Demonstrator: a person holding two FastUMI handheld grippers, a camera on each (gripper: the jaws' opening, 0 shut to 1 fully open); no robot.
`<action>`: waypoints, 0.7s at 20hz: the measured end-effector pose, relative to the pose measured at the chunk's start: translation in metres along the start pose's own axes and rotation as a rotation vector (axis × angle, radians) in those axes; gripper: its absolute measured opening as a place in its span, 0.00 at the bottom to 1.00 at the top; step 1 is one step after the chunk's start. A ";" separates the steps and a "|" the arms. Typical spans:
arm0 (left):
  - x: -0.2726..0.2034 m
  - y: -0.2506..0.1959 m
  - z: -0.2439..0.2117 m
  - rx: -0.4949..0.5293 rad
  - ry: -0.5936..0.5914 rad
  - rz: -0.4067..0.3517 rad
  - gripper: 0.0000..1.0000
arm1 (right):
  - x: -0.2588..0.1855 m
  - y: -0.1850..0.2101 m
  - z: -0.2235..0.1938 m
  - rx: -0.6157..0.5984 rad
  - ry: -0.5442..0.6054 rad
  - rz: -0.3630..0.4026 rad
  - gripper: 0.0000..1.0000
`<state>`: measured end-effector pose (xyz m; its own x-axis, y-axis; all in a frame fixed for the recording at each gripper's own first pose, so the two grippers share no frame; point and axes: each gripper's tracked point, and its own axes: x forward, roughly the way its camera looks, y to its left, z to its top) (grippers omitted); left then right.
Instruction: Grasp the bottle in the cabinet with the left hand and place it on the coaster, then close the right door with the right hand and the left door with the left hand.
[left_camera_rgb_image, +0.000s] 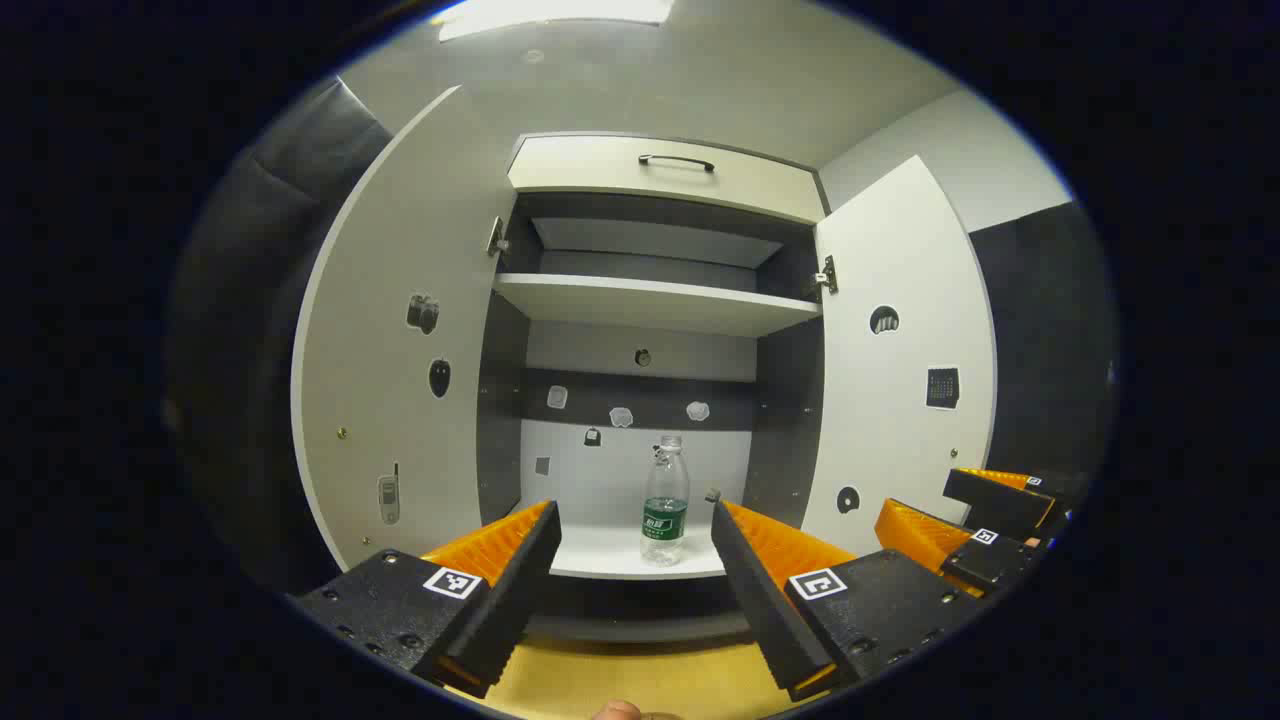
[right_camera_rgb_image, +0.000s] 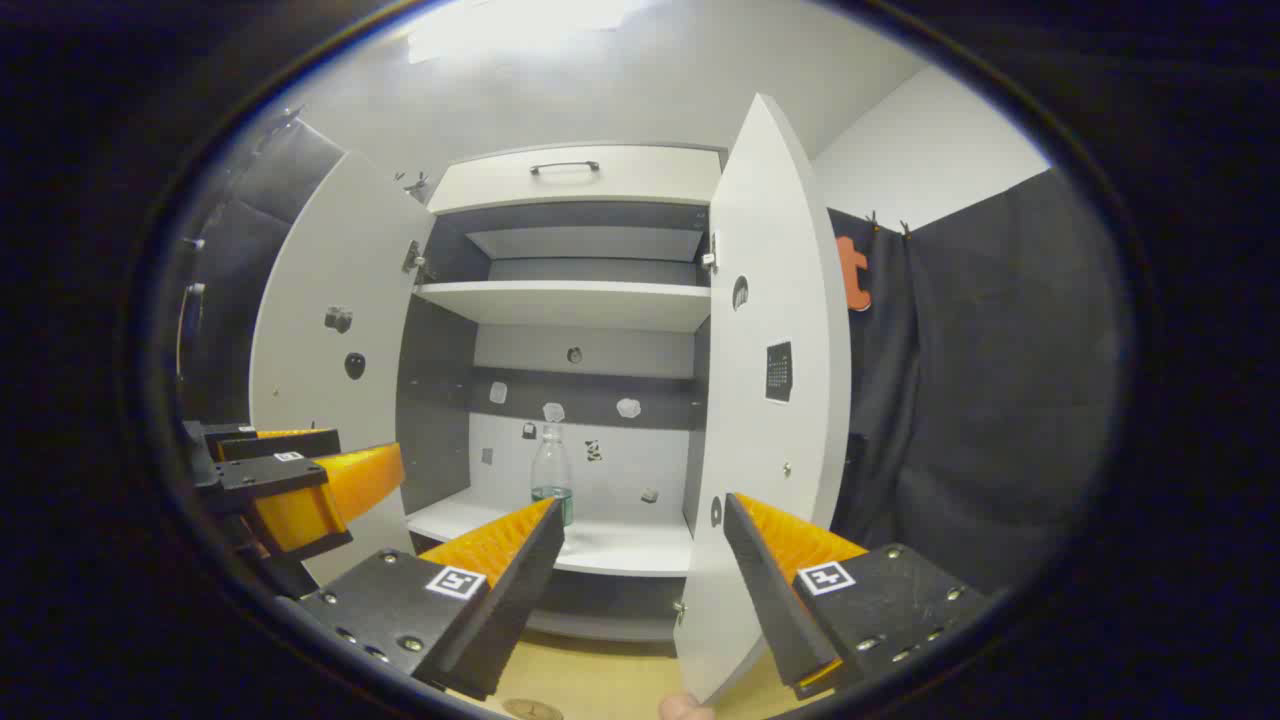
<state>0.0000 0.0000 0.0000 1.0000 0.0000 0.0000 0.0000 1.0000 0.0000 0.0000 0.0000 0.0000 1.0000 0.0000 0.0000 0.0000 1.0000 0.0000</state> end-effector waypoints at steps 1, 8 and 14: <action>0.001 -0.003 0.000 -0.007 0.003 -0.006 0.96 | 0.000 0.000 0.000 0.000 0.001 0.000 0.98; 0.006 -0.010 -0.002 -0.007 0.011 -0.025 0.96 | 0.000 -0.004 0.000 0.000 0.013 -0.005 0.97; 0.008 -0.013 -0.004 -0.007 0.017 -0.033 0.96 | 0.001 -0.003 0.001 0.010 0.016 -0.003 0.97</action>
<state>0.0085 -0.0127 -0.0037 0.9993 -0.0328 -0.0170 0.0327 0.9994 -0.0075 0.0011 -0.0032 0.0010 0.9999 -0.0025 -0.0163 0.0027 0.9999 0.0104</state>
